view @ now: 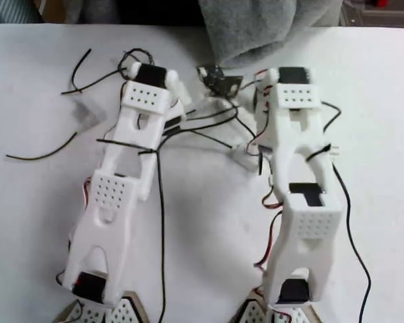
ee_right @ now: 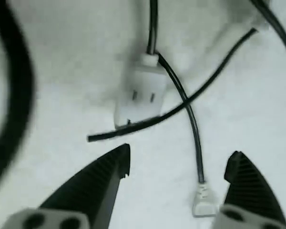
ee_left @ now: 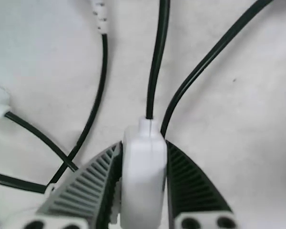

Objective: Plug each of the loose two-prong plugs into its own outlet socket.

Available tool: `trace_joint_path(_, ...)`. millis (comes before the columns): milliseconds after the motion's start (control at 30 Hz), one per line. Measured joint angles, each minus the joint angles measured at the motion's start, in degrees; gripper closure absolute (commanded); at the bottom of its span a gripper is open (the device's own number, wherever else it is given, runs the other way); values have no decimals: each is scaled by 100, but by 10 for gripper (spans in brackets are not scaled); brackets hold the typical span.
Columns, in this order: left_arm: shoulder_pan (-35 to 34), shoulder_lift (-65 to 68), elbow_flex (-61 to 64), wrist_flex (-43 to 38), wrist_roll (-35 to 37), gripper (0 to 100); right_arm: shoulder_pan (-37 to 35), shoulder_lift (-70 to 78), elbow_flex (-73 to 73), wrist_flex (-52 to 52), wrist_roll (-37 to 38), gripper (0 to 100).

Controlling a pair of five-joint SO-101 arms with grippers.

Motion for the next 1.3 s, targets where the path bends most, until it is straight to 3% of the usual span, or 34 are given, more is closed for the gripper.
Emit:
trace_joint_path(500,18,-9,-79,9,18,976,1099,9,-1371,0,-114,670)
trace_joint_path(700,-26,-9,-1143,-9,1011,976,1055,-440,-826,9,404,670)
trace_joint_path(1000,-53,-9,-1829,-9,1407,976,-158,-2444,2040,-9,2013,671)
trace_joint_path(1100,-62,193,-1881,-9,1407,976,-598,-2681,2514,-123,2057,670)
trace_joint_path(1300,-70,624,-1881,-9,1407,976,-1160,-2356,2804,-1266,1407,670)
